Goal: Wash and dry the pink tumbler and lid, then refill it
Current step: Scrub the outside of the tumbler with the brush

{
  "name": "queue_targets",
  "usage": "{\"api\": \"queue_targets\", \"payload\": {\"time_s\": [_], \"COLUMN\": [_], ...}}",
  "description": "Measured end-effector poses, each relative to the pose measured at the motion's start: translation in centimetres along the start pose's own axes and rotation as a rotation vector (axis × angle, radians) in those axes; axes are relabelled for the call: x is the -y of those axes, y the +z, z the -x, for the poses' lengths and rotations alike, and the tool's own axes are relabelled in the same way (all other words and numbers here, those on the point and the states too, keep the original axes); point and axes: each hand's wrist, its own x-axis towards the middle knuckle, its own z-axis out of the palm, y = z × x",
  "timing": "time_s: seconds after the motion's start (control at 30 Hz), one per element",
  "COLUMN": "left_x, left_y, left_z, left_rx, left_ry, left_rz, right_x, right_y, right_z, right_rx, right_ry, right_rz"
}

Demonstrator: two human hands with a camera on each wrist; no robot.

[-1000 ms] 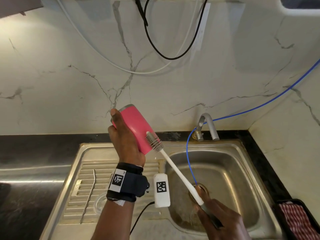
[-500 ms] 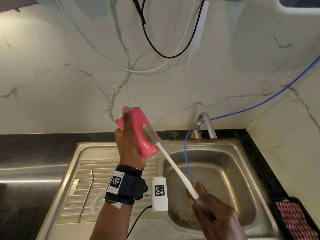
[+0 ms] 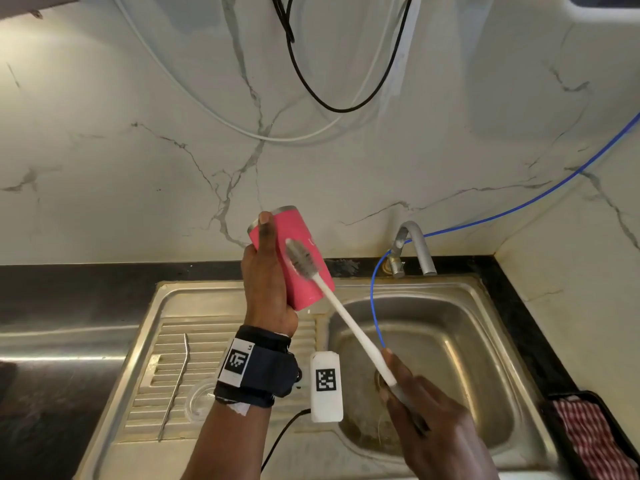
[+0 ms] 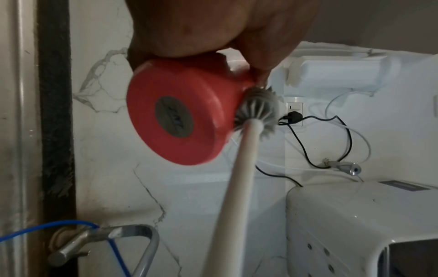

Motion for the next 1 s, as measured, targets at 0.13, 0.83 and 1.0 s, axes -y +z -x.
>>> {"api": "queue_targets", "payload": {"time_s": [0.13,0.83,1.0], "left_x": [1.8,-0.5,-0.3], "left_y": [1.3,1.2,0.3], "left_z": [1.3,1.1,0.9], "left_rx": [0.0,-0.044,-0.067], "left_ry": [-0.008,0.119,0.124], "left_rz": [-0.011,-0.038,-0.001], "right_x": [0.9,0.0,0.7], "right_y": [0.9,0.0,-0.4], "right_z": [-3.9,0.3,1.4], "right_rx": [-0.095,-0.045,0.032], "right_ry": [-0.052,-0.025,-0.04], "right_rz": [-0.04,-0.076,-0.005]}}
